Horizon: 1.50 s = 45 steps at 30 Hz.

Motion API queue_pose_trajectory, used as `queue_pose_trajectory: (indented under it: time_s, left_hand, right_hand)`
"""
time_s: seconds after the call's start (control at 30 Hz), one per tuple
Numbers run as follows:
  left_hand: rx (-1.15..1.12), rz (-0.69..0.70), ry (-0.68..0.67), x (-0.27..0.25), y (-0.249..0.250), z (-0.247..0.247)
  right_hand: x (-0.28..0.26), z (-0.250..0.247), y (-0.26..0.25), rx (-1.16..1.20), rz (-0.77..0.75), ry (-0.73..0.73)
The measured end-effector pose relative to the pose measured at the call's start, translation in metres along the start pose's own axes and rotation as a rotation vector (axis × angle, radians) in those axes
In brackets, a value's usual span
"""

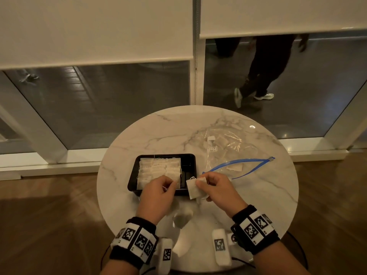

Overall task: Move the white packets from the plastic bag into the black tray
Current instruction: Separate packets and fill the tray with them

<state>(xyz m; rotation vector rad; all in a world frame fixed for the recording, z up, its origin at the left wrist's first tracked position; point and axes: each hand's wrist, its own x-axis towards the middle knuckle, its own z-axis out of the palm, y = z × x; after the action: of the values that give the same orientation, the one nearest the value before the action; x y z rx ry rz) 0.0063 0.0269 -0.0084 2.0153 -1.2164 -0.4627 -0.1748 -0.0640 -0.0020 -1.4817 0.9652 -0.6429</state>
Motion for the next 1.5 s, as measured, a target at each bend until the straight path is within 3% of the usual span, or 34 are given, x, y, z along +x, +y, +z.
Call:
queue_pose_trajectory:
  time_s: [0.07, 0.13, 0.43, 0.53, 0.63, 0.77, 1.0, 1.27, 1.5]
  left_hand:
    - [0.339, 0.057, 0.046, 0.005, -0.013, -0.006]
    - [0.521, 0.091, 0.024, 0.008, -0.024, -0.007]
    - [0.443, 0.103, 0.005, 0.006, -0.035, 0.000]
    - [0.323, 0.089, 0.022, 0.006, -0.032, 0.000]
    - [-0.019, 0.064, 0.021, 0.004, -0.018, -0.003]
    - [-0.417, 0.069, -0.129, 0.001, 0.005, -0.006]
    - [-0.542, 0.027, -0.101, 0.003, 0.006, -0.011]
    - [-0.685, -0.007, -0.146, -0.001, 0.021, -0.028]
    - [-0.731, 0.033, -0.156, -0.004, 0.044, -0.044]
  right_hand:
    - [0.002, -0.003, 0.000, 0.026, -0.018, 0.040]
    - [0.003, -0.004, 0.000, 0.031, -0.034, 0.058]
    - [0.010, 0.001, 0.001, 0.020, -0.011, 0.080]
    - [0.013, 0.005, -0.001, 0.014, -0.010, 0.077]
    - [0.016, 0.012, -0.010, 0.074, -0.019, 0.036]
    - [0.019, 0.021, -0.024, 0.174, -0.053, -0.064]
    - [0.024, 0.025, -0.037, 0.124, -0.135, -0.074]
    - [0.019, 0.027, -0.014, 0.038, -0.165, -0.379]
    - [0.021, 0.039, -0.005, -0.137, -0.153, -0.288]
